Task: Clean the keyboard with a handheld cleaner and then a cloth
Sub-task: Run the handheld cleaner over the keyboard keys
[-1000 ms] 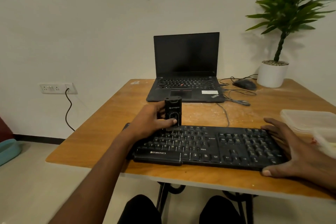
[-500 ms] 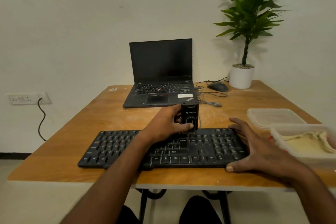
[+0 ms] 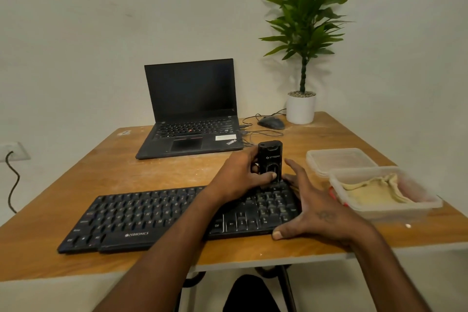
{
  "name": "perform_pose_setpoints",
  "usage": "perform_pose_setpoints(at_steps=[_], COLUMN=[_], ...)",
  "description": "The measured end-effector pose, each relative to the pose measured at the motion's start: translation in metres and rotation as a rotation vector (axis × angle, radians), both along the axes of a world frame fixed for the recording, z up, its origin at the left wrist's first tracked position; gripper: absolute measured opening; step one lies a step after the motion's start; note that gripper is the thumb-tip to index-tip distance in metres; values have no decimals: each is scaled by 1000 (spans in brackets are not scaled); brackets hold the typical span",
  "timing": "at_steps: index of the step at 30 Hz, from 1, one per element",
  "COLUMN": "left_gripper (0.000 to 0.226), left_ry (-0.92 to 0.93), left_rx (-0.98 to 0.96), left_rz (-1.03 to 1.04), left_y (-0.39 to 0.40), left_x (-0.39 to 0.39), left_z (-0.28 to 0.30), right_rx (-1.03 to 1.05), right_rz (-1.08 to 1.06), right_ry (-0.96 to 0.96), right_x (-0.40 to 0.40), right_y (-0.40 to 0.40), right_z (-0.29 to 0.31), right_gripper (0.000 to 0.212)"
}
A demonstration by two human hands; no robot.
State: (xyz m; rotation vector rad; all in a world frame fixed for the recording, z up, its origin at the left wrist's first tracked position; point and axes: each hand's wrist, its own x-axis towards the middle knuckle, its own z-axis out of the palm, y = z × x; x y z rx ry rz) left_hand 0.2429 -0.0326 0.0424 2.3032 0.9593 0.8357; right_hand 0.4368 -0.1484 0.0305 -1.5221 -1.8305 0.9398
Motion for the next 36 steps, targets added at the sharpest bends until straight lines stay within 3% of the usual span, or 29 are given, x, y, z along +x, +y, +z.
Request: perform_pose_setpoints(at_steps=[11, 36], left_gripper=[57, 59], left_ry=[-21, -171], left_rx=[-8, -194], left_rz=[9, -16], left_y=[-11, -74], left_x=[18, -25], left_z=[2, -6], right_rx=[0, 24], right_rz=[13, -16], right_ry=[94, -30], right_x=[3, -6], right_y=[2, -6], right_z=[-1, 8], right_gripper=[153, 150])
